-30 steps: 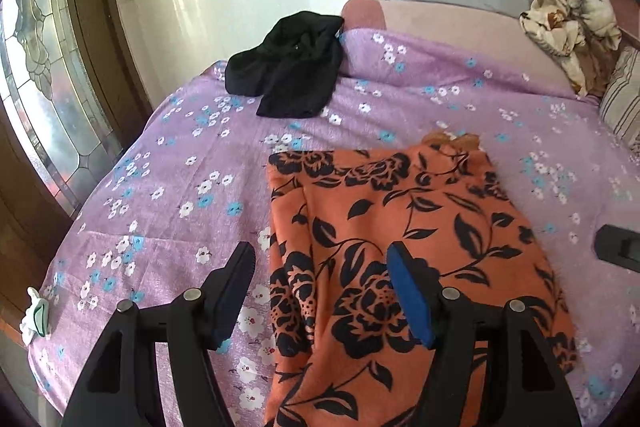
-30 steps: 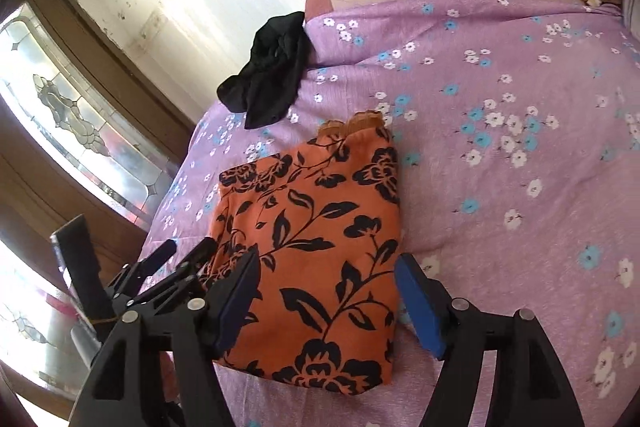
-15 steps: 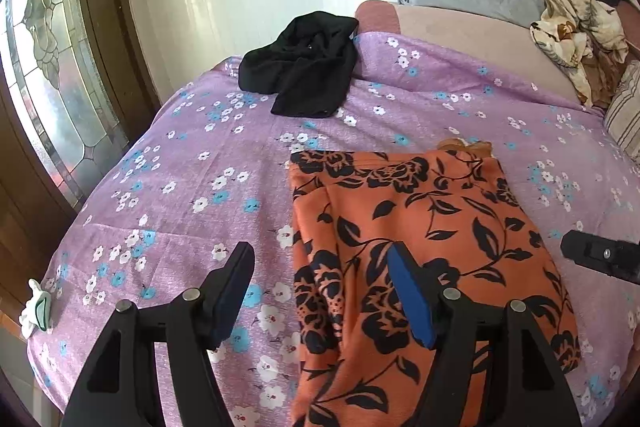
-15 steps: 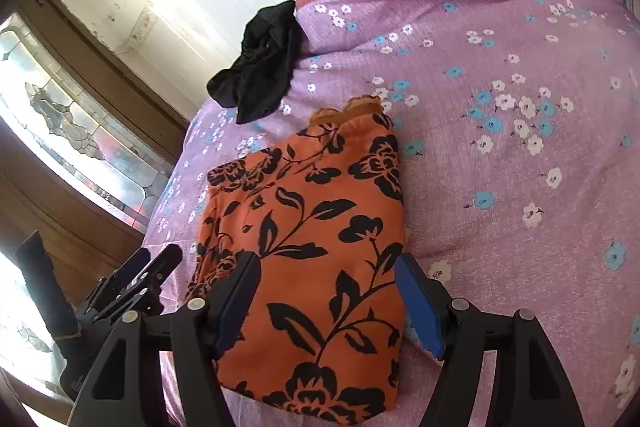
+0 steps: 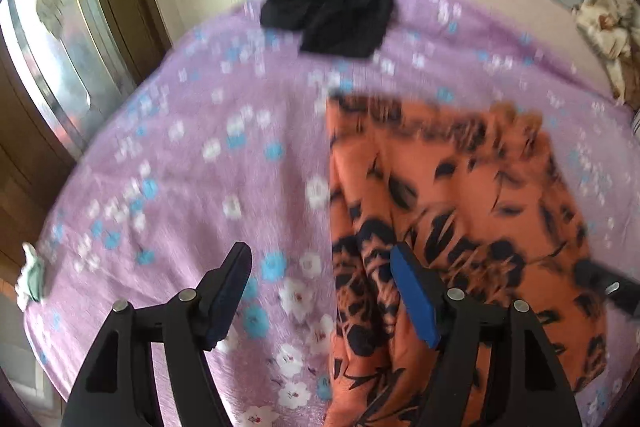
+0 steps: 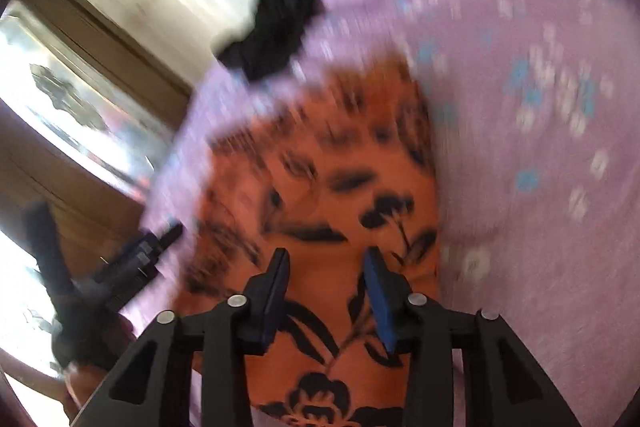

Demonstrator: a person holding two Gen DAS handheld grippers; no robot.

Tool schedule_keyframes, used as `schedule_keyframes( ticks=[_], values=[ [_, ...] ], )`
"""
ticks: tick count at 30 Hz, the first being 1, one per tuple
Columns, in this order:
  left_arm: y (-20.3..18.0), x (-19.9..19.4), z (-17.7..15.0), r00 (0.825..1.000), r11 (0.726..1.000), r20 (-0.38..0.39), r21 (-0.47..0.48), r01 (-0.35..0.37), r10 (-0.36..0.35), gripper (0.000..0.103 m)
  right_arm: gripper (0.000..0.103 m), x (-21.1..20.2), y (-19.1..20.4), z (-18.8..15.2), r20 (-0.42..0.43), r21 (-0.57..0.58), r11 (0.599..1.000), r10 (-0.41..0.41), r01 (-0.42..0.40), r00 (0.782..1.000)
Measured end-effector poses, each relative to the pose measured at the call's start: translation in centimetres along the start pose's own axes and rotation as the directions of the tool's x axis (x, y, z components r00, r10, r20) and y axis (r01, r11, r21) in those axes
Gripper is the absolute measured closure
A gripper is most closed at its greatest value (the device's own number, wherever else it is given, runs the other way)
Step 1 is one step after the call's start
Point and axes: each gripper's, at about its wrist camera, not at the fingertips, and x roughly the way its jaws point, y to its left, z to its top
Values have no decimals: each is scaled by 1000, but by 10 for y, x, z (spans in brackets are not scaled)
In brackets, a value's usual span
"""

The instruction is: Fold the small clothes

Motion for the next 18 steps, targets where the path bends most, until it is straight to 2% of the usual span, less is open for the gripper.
schedule_keyframes(
  ticks=[2, 5, 10, 12, 14, 15, 18],
  values=[
    [3, -1, 1, 1000, 1000, 10, -18, 23, -23, 30, 64, -7, 2, 3, 10, -4, 1000, 12, -12, 1000],
    [14, -9, 8, 998, 999, 62, -38, 10, -8, 30, 64, -15, -6, 8, 50, 46, 998, 35, -37, 998],
    [38, 3, 12, 999, 991, 12, -126, 35, -33, 30, 62, -29, -18, 16, 130, 100, 993, 51, -64, 990],
    [37, 11, 10, 999, 994, -26, -110, 16, -19, 30, 62, -27, -16, 18, 115, 98, 992, 71, -82, 991],
    [27, 25, 3, 996, 998, -82, -55, -30, 25, 30, 61, -12, -16, 15, 37, 101, 994, 47, -50, 998],
    [23, 25, 2, 997, 998, -71, -42, -44, 41, 30, 62, -3, -15, 13, 4, 89, 996, 22, -22, 1000],
    [18, 16, 2, 998, 998, -33, -11, -59, 58, 30, 62, -8, -5, 15, 30, 46, 999, 10, -12, 999]
  ],
)
